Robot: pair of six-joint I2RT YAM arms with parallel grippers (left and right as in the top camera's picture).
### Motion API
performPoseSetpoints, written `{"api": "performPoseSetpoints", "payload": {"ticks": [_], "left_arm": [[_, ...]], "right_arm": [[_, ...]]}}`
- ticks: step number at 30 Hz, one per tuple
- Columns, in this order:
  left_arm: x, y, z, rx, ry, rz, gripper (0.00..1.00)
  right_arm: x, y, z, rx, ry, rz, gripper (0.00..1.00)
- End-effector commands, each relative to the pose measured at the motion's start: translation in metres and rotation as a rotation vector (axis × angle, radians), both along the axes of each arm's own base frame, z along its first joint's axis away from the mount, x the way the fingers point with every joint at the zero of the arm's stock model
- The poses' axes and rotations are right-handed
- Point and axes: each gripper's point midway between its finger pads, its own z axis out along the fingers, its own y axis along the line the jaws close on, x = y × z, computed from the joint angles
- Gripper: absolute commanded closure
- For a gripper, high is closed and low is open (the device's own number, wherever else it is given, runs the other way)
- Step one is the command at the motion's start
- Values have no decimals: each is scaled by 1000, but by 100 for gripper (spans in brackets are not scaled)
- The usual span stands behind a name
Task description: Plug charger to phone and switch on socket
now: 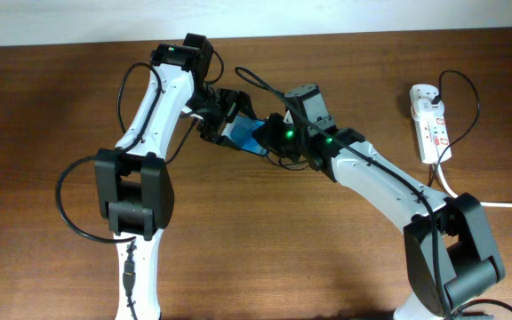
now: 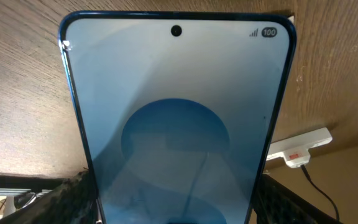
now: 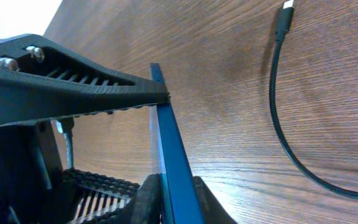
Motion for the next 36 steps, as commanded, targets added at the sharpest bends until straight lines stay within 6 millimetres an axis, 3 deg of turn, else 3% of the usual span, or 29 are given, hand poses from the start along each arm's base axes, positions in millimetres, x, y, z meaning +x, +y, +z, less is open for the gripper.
{"api": "performPoseSetpoints", "payload": {"ticks": [1, 4, 10, 13, 16, 24, 30, 32, 36], "left_arm": [[0, -7, 10, -46, 2, 3, 98], [0, -7, 10, -46, 2, 3, 89], [0, -7, 10, -46, 2, 3, 74], [0, -7, 10, -46, 2, 3, 26], [0, -7, 10, -46, 2, 2, 13], [2, -6, 10, -56, -43, -48, 1], [20, 7, 38, -334, -419, -353, 1], [24, 4, 50, -424, -576, -456, 1], [33, -3, 61, -491, -679, -479, 1]], "right_arm": [[2, -2, -7, -31, -1, -7, 87], [3, 2, -4, -13, -15, 3, 96], [2, 5, -1, 6, -11, 19, 96], [1, 5, -1, 11, -9, 24, 96], [1, 5, -1, 11, -8, 24, 96], [2, 3, -1, 18, -5, 22, 96], [18, -31, 13, 101, 5, -1, 96], [22, -42, 28, 125, -19, -15, 96], [29, -66, 77, 182, -88, -109, 96]]}}
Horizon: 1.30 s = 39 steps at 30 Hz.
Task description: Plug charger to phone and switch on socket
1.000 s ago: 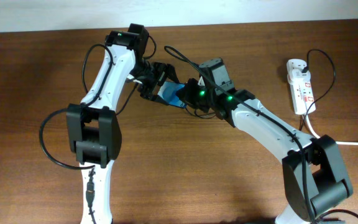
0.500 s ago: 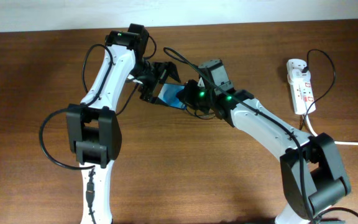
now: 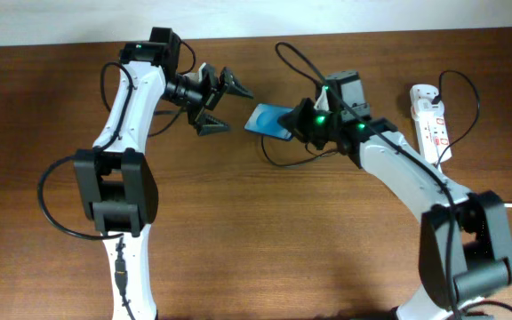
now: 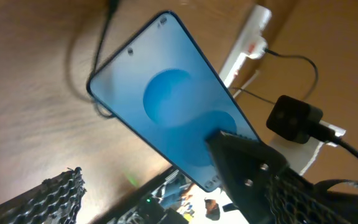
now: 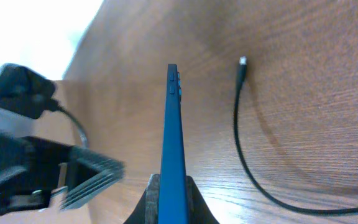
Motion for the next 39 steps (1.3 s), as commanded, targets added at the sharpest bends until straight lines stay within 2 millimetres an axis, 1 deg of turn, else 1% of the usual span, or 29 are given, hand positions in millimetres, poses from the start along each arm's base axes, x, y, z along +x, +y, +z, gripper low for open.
{"api": "performPoseSetpoints", "payload": {"ticks": [1, 2, 3, 4, 5, 7, 10, 11, 12, 13, 15, 18, 19, 21, 25, 26, 27, 30, 32, 34, 36, 39], "left_arm": [[3, -13, 24, -119, -118, -65, 1], [3, -14, 27, -137, -122, -67, 1], [3, -14, 27, -139, -122, -67, 1], [3, -14, 27, -139, -122, -66, 1], [3, -14, 27, -139, -122, -66, 1], [3, -14, 27, -138, -123, -66, 1], [3, -14, 27, -138, -123, -66, 1], [3, -14, 27, -139, -123, -67, 1], [3, -14, 27, -139, -123, -67, 1], [3, -15, 27, -141, -123, -68, 1], [4, -17, 31, -167, -137, -72, 1], [7, -24, 48, -267, -170, -85, 1], [8, -27, 58, -329, -191, -95, 1], [9, -29, 67, -380, -209, -104, 1], [8, -31, 68, -388, -208, -108, 1], [8, -32, 68, -388, -203, -108, 1], [7, -33, 68, -388, -197, -108, 1], [5, -38, 68, -387, -182, -112, 1], [4, -44, 69, -391, -196, -126, 0], [5, -56, 71, -399, -241, -155, 0], [11, -61, 75, -406, -259, -154, 4], [20, -62, 78, -404, -253, -129, 11]], "right_arm": [[0, -14, 69, 71, -126, -45, 96], [-3, -19, 86, 75, -163, -48, 96], [-9, -28, 98, 62, -176, -72, 96], [-16, -40, 104, 27, -171, -119, 96], [-26, -61, 108, -37, -158, -198, 96], [-44, -89, 117, -101, -171, -288, 96], [-70, -119, 131, -98, -234, -350, 96], [-78, -126, 135, -81, -267, -363, 96], [-82, -126, 137, -55, -305, -361, 96], [-85, -125, 137, -12, -335, -376, 96], [-83, -125, 124, 101, -358, -438, 96], [-66, -126, 116, 273, -456, -553, 96], [-58, -125, 100, 313, -415, -629, 96], [-48, -120, 78, 365, -323, -723, 96], [-29, -97, 53, 556, -168, -798, 96], [-25, -94, 51, 568, -167, -795, 96], [-15, -86, 56, 592, -193, -775, 96], [2, -60, 79, 657, -253, -706, 96], [4, -48, 85, 664, -258, -691, 96], [2, -38, 88, 664, -274, -711, 96], [-2, -31, 87, 653, -281, -736, 96], [-7, -22, 86, 648, -288, -750, 96]]}}
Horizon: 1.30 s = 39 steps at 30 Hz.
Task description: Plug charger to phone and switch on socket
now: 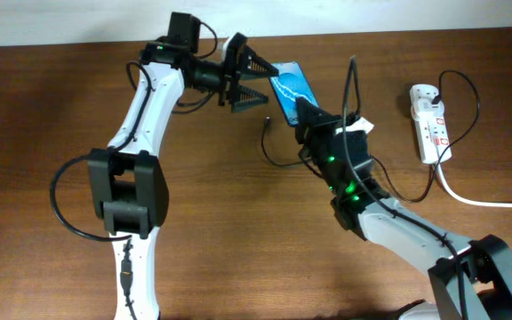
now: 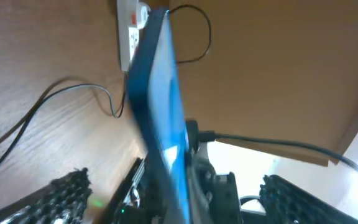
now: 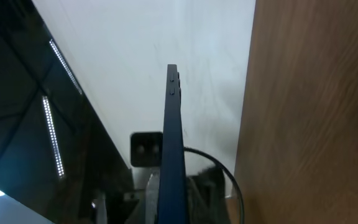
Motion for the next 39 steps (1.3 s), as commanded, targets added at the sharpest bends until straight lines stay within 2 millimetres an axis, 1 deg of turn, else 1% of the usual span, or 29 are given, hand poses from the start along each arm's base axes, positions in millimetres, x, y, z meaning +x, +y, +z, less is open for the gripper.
{"api": "performPoseSetpoints", "payload": {"ticks": [1, 3, 4, 6, 9, 10, 13, 14, 15, 17, 18, 22, 24, 25, 27, 29, 30, 38, 39], "left_arm": [[7, 1, 9, 2, 51, 34, 12], [10, 1, 3, 40, 72, 60, 17], [11, -1, 0, 63, 98, 76, 30], [12, -6, -1, 73, 110, 84, 43], [15, -14, 3, 61, 101, 83, 45], [16, -16, 5, 55, 87, 83, 48], [17, -17, 5, 55, 80, 83, 49], [18, -16, 5, 59, 79, 87, 55], [18, -16, 4, 62, 86, 92, 67], [19, -16, 3, 68, 106, 103, 78], [21, -16, 3, 74, 108, 110, 81], [23, -15, 0, 87, 108, 124, 90], [27, -14, -3, 112, 132, 157, 91], [33, -14, -2, 111, 128, 176, 92], [36, -16, 2, 100, 128, 186, 92], [39, -19, 4, 94, 135, 196, 96], [40, -19, 4, 96, 134, 202, 100], [45, -17, 1, 115, 134, 230, 100], [45, -17, 1, 115, 133, 231, 100]], "right_arm": [[3, 0, 18, 10, -47, -79, 96], [3, -2, 20, 9, -51, -106, 96], [5, -1, 21, 8, -48, -106, 96], [10, 3, 24, 1, -38, -105, 96], [16, 19, 33, -1, -34, -83, 96], [18, 25, 32, -6, -27, -78, 96], [19, 29, 29, -10, -21, -73, 96], [19, 29, 30, -9, -22, -73, 96], [19, 29, 30, -9, -22, -73, 96], [19, 29, 29, -10, -21, -73, 96], [19, 29, 29, -10, -21, -73, 96], [19, 29, 29, -11, -20, -72, 96], [19, 30, 29, -10, -20, -68, 96], [18, 31, 29, -9, -20, -60, 96], [18, 32, 29, -8, -21, -56, 96], [18, 33, 29, -8, -21, -52, 96], [18, 33, 29, -8, -21, -52, 96], [18, 34, 29, -8, -20, -45, 96], [18, 34, 29, -8, -20, -45, 92]]}}
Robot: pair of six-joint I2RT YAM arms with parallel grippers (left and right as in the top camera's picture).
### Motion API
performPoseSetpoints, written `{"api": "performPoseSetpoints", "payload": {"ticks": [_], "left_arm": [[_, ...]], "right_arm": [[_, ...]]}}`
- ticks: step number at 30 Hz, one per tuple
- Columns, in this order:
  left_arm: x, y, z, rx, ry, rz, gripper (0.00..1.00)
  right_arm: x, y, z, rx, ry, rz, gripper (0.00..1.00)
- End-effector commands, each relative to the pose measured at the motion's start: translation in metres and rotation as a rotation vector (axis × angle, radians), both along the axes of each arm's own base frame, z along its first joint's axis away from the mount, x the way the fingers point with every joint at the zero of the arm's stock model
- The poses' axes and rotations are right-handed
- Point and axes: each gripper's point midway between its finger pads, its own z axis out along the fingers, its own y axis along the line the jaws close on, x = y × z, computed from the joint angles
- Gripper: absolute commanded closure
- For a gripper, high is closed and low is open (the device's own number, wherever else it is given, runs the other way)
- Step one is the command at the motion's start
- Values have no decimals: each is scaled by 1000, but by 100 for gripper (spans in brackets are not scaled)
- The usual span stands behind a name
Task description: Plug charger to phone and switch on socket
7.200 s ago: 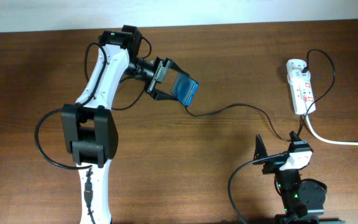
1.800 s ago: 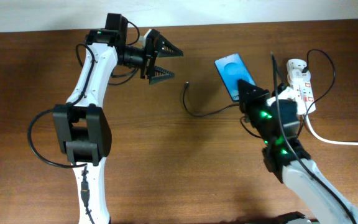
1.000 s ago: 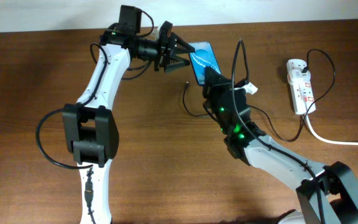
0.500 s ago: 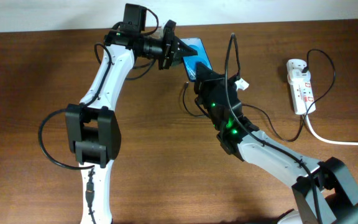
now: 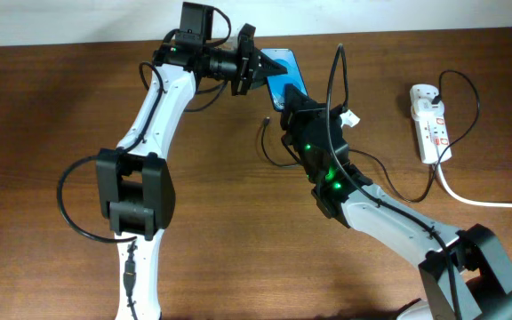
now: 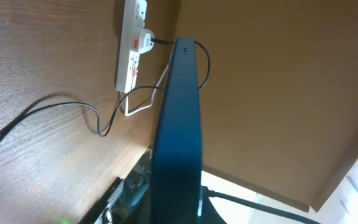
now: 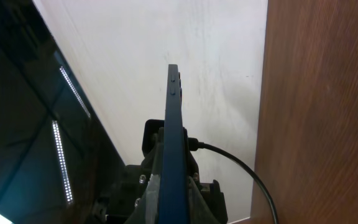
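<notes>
The blue phone (image 5: 282,75) is held up off the table, between the two arms. My left gripper (image 5: 258,68) is shut on its far end, its fingers drawn close together. My right gripper (image 5: 293,100) is shut on the near end. In the left wrist view the phone (image 6: 179,124) shows edge-on, running down the middle. The right wrist view also shows it edge-on (image 7: 173,124), with grey fingers (image 7: 157,199) pressed on both faces. The black charger cable (image 5: 266,133) lies loose on the table below, its plug end free. The white power strip (image 5: 429,120) sits at the far right.
A black plug and a white lead (image 5: 469,200) run from the power strip toward the right edge. The charger cable loops across the table (image 5: 372,169) under my right arm. In the left wrist view the strip (image 6: 132,46) and cable (image 6: 61,99) lie beyond the phone.
My left gripper stood open with its fingers spread round the phone; now it is shut on the phone. The right gripper keeps its hold, and the phone has shifted slightly.
First both grippers were on the phone low over the table's middle. Then the left gripper was open and apart, and the right one alone held the phone. Later the right gripper held it high between the open left fingers, which are now shut on it.
</notes>
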Motion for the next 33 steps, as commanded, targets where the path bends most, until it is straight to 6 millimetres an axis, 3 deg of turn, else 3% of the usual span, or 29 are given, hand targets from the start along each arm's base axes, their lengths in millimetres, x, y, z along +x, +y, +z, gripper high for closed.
{"api": "performPoseSetpoints", "payload": {"ticks": [1, 4, 10, 11, 14, 17, 20, 23, 25, 27, 30, 33], "left_arm": [[18, 8, -4, 73, 1, 105, 100], [19, 8, -4, 75, -1, 108, 100], [27, 23, -4, 75, -1, 136, 100], [32, 34, -4, 77, -22, 151, 100], [40, 68, -5, 74, -87, 161, 100], [41, 103, -7, 73, -160, 153, 100], [34, 127, -3, 31, -252, 114, 100], [24, 143, -4, 15, -309, 86, 100], [18, 147, -11, 48, -337, 68, 100], [19, 160, -41, 227, -293, 92, 100], [16, 161, -44, 236, -282, 87, 100], [14, 163, -31, 157, -283, 91, 100]], "right_arm": [[-3, 13, 12, -47, -41, 51, 82], [-3, 13, 12, -48, -40, 50, 58], [-1, 8, 8, -65, -28, 40, 32], [4, -4, 0, -102, -5, 19, 17], [14, -39, -25, -249, 70, 25, 2], [17, -59, -44, -371, 101, 168, 2], [0, -74, -71, -535, 112, 434, 2], [0, -103, -71, -583, 74, 477, 2], [-5, -102, -66, -643, -14, 565, 0], [-13, -93, -72, -680, -21, 628, 3], [-14, -80, -69, -728, -14, 682, 7], [-5, -59, -64, -784, 44, 799, 9]]}}
